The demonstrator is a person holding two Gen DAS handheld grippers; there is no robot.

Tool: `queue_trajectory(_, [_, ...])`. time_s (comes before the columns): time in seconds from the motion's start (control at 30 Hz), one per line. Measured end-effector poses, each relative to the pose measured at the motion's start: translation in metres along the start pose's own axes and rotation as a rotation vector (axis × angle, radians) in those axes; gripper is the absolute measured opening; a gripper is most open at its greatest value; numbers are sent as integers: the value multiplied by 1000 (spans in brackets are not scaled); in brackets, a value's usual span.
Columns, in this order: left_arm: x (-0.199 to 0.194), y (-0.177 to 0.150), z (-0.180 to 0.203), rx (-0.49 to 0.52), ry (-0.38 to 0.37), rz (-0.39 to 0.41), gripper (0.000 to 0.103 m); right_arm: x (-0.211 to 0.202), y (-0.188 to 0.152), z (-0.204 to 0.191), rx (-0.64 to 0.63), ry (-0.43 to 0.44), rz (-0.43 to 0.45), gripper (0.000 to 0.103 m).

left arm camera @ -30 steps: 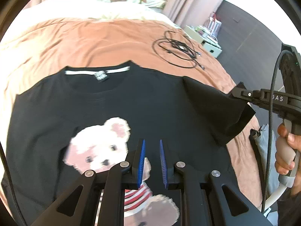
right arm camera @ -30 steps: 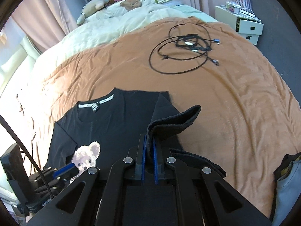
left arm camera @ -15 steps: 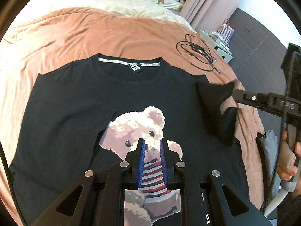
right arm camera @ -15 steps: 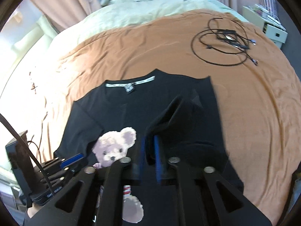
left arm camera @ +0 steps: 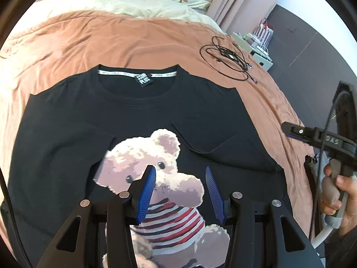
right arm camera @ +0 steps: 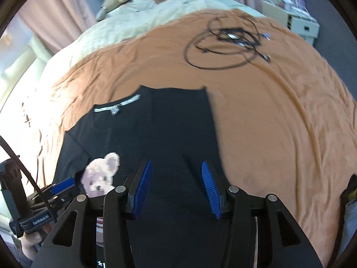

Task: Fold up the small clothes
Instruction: 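Open the right gripper to release the folded sleeve, then press the folded side of the shirt flat with the right gripper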

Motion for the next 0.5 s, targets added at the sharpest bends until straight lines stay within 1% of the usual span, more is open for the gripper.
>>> queue_trajectory(0.07, [6,-1,2,7,5,-8,49,14,-2,6,28,30,-19,45])
queue_trajectory(0.2, [18,-5,1,10,22,-31,49,42,1,10,46,60,-40,45])
queue_trajectory(0.37, [26,-9,-6,9,43,-53,49,77,2,12,65,77,-86,45])
queue_trajectory(0.43, [26,-11,-9,8,52,-56,49,89,-1,13,91,103,-104,45])
queue_trajectory(0.5, [24,-12,-13,3,61,-57,49,91,-4,13,107,142,-105,45])
Point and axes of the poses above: each gripper's, at about its wrist camera, not at the fingertips, and x roughly the way its jaws point, z to its right, y to its top, the point moved 4 cm from there along x, roughly the way its jaws point, and after that the axes turned 5 degrees about -z, right-handed, at the moved point
